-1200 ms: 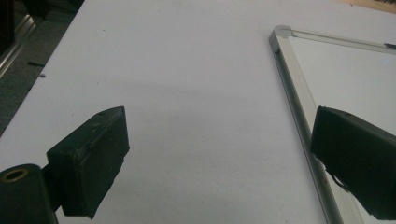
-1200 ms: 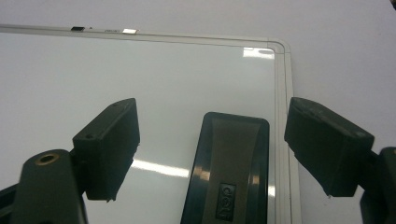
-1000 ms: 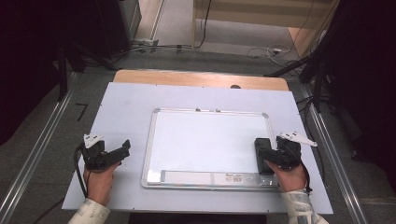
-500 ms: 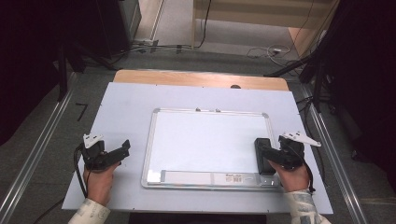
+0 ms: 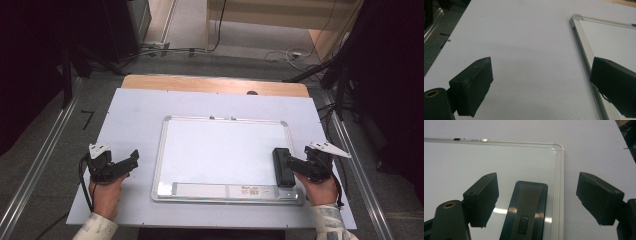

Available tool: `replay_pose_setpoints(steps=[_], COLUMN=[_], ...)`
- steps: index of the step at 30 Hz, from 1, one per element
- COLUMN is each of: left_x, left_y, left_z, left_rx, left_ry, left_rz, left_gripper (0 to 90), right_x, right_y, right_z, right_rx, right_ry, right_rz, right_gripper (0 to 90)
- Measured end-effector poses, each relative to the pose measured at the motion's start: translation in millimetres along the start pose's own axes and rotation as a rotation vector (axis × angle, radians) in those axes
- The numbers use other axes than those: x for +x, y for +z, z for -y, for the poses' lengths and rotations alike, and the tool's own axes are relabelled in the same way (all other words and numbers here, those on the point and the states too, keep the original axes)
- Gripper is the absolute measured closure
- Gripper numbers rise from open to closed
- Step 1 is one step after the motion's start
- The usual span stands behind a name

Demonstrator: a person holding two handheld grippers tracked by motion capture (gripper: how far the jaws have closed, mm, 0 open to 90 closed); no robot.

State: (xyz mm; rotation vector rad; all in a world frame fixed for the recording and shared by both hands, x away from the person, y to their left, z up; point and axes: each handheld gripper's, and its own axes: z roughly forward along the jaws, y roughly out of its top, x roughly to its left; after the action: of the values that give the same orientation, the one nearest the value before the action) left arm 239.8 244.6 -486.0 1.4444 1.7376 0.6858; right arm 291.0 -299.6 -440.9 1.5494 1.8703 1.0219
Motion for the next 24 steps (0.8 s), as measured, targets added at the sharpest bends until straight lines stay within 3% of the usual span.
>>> replay_pose_setpoints(steps=[24], left_x=[-0.3], left_y=[-0.7], left_z=[0.1], left_rx=[0.0], left_ry=[0.004], left_rz=[0.0], left_gripper=[5.3], right_x=[-21.3], right_y=[-5.2], right_z=[1.8], right_rx=[-0.009], right_ry=[0.029], right_rz=[0.024], right_gripper=[16.5])
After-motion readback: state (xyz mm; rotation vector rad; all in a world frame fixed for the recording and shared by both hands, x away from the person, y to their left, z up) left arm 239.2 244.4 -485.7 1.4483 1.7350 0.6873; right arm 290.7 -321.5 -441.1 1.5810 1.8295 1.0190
